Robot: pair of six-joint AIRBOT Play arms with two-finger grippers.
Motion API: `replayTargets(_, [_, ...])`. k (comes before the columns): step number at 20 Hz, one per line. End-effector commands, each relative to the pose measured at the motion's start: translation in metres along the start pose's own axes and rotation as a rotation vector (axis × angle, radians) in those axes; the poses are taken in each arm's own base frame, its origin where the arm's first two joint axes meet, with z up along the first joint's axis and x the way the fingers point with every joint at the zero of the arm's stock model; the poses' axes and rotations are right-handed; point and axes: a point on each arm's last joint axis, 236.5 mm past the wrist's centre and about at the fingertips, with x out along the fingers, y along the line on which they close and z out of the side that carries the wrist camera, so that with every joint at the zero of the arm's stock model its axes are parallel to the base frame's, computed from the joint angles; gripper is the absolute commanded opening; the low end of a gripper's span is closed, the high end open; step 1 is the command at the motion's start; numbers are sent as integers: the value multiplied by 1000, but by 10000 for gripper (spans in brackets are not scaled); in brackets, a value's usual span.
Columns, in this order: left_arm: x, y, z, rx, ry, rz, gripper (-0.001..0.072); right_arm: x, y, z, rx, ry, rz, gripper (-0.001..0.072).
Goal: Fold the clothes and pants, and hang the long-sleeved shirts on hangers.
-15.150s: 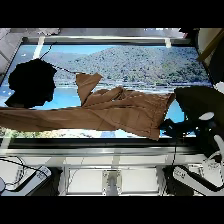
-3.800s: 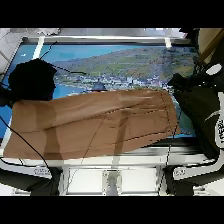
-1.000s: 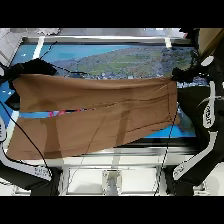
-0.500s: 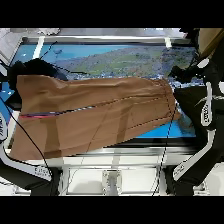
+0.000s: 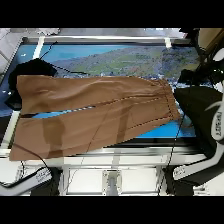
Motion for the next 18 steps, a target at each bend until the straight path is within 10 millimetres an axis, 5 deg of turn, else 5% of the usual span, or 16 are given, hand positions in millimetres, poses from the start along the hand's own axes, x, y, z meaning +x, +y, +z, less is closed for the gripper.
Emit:
replayTargets(1, [0, 83, -129, -127, 156, 158, 666, -3, 8, -75, -9, 80, 68, 481])
replayTargets(2, [2, 97, -162, -203, 207, 179, 565, 3, 14, -95, 0, 92, 99, 481])
replayTargets(4, [15, 94, -197, -473, 232, 121, 310, 13, 26, -128, -22, 126, 131, 481])
replayTargets(6, [30, 65, -209, -598, 298, -37, 268, 16, 40, -143, -9, 136, 179, 481])
replayTargets(10, [56, 13, -230, -634, 506, -283, 309, 12, 59, -138, 9, 105, 254, 481])
replayTargets(11, [60, 4, -236, -620, 551, -325, 389, 11, 64, -137, 14, 99, 276, 481])
replayTargets(13, [71, -3, -249, -586, 623, -358, 428, 9, 72, -133, 23, 85, 314, 481])
replayTargets(15, [79, -7, -259, -530, 668, -379, 664, 7, 79, -131, 30, 78, 341, 481])
replayTargets(16, [84, -5, -269, -507, 705, -365, 713, 6, 81, -129, 33, 71, 350, 481])
replayTargets(18, [93, -1, -280, -496, 747, -329, 711, 6, 83, -128, 35, 66, 359, 481])
